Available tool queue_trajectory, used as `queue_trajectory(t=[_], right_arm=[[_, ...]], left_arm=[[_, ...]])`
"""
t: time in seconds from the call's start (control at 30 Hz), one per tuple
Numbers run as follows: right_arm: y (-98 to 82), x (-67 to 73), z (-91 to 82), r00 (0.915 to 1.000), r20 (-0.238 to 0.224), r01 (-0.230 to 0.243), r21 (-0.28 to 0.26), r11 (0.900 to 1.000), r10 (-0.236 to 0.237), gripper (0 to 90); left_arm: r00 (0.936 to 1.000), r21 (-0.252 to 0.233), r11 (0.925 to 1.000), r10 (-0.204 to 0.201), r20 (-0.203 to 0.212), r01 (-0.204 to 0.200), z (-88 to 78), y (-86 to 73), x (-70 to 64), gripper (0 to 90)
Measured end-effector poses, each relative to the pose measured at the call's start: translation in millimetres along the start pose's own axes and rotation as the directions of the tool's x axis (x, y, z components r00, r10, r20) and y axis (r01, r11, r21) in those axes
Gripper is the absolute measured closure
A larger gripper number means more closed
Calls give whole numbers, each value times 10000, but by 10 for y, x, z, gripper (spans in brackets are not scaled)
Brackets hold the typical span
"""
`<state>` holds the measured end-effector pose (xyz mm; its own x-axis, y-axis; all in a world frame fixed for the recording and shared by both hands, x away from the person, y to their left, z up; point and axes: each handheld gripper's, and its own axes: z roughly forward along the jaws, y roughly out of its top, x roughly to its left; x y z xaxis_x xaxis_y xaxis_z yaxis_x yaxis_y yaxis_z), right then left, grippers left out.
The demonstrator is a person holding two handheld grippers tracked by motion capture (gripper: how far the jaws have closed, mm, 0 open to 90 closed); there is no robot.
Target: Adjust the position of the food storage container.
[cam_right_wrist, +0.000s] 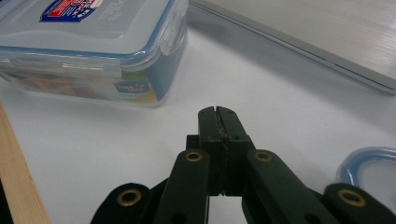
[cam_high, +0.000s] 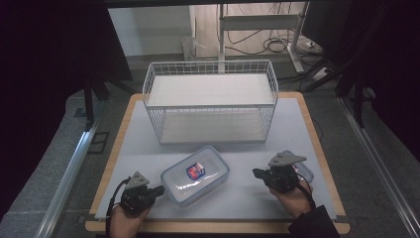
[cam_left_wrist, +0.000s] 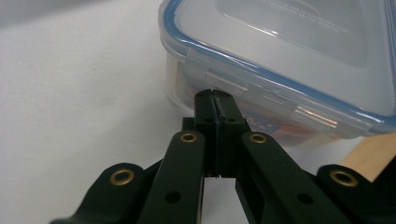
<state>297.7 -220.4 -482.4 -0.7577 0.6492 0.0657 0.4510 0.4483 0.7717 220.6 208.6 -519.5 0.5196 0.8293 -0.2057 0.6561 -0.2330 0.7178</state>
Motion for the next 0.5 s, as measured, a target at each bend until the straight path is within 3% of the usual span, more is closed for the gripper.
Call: queue_trajectory(t=[0.23,0.5], right_arm=[[19,12,107,9999,7,-110,114,9999,110,898],[45,12,261,9997,103,-239,201,9995,237,898]], left_arm=[[9998,-89,9998,-179,6,179,111,101,53,899],[9999,-105,9999,66,-96,-67,262,252,77,900]])
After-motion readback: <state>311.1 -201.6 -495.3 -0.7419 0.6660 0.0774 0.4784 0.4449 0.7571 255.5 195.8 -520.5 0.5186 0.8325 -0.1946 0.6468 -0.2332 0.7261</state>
